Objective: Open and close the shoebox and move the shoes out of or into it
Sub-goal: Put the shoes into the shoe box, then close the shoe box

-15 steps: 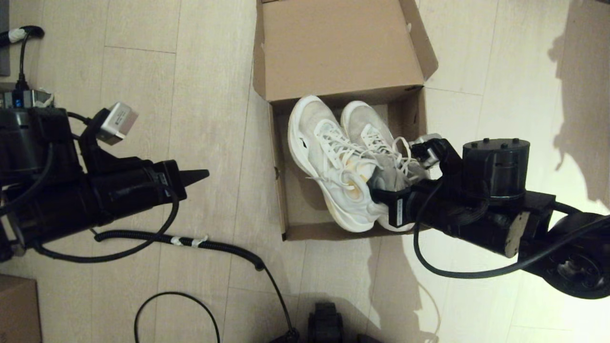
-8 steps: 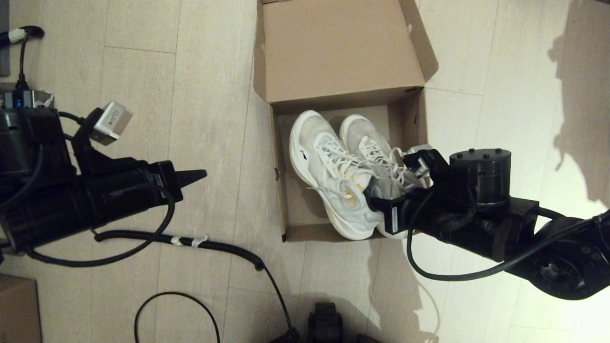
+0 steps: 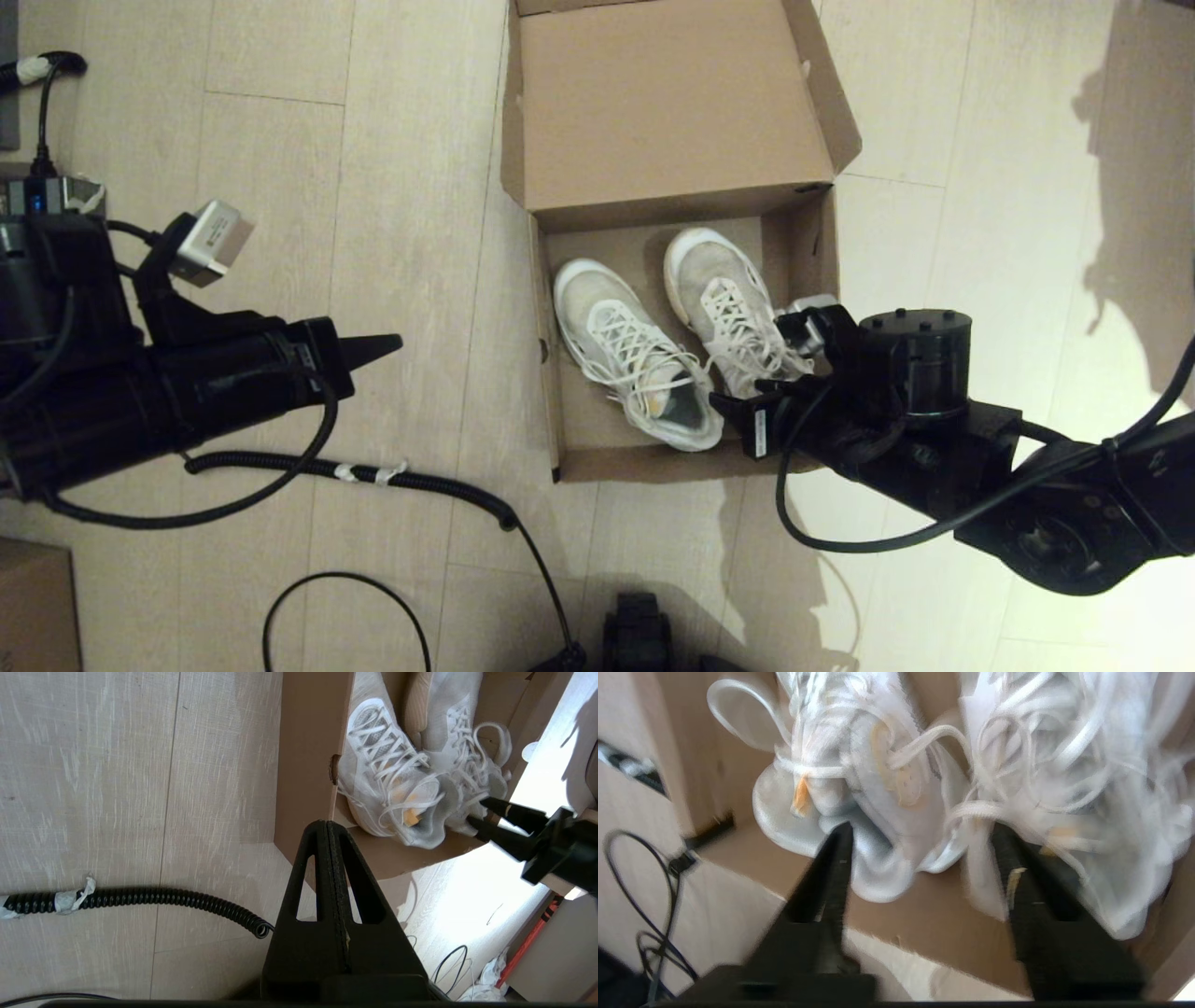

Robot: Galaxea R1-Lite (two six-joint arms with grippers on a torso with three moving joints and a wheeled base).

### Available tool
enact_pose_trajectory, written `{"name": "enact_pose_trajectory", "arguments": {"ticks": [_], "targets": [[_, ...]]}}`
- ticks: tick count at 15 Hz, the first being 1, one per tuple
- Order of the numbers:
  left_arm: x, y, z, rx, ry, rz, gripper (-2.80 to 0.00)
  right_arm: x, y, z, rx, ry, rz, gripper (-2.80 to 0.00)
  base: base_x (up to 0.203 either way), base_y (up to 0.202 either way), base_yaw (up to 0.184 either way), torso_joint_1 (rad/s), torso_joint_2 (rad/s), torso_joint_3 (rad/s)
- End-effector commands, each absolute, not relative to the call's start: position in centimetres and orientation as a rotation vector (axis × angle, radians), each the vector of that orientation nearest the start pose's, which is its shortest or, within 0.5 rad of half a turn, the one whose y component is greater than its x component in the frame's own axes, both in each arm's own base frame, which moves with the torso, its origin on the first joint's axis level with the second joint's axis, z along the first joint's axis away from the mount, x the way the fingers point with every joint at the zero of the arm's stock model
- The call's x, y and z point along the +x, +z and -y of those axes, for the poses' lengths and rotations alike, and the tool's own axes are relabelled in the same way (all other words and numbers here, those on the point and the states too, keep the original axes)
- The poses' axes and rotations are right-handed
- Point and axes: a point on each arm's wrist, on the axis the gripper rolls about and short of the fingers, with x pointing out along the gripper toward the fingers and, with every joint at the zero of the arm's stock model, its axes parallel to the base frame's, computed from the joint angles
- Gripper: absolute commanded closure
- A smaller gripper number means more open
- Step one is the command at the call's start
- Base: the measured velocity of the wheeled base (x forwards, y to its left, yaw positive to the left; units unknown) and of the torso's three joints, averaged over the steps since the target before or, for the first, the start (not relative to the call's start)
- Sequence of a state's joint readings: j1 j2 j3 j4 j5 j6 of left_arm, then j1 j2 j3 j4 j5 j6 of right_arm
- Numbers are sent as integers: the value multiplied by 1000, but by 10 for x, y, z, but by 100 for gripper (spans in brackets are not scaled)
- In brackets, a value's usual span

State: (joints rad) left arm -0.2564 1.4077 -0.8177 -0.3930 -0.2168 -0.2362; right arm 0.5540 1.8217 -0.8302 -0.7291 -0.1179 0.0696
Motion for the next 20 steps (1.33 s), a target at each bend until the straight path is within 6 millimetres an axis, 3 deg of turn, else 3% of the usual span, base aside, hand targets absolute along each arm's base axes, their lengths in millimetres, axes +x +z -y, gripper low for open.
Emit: {"name": "enact_pose_trajectory", "arguments": {"ticks": [1,9,13,16,20], "targets": [[229,241,65,-229,-446,-255,0,283,148,-174,-33,422,-299,-280,0,0,0,0,0,0],[224,240,64,-230,-449,-257,0,253,111,-176,-86,467,-442,-280,0,0,0,0,0,0],[221,238,63,-230,-449,-259,0,255,148,-176,-34,463,-276,-280,0,0,0,0,0,0],[224,237,64,-229,-451,-265,0,267,133,-174,-109,428,-300,-280,0,0,0,0,0,0],[228,232,65,-229,-450,-287,0,302,91,-177,-107,393,-297,-280,0,0,0,0,0,0]]}}
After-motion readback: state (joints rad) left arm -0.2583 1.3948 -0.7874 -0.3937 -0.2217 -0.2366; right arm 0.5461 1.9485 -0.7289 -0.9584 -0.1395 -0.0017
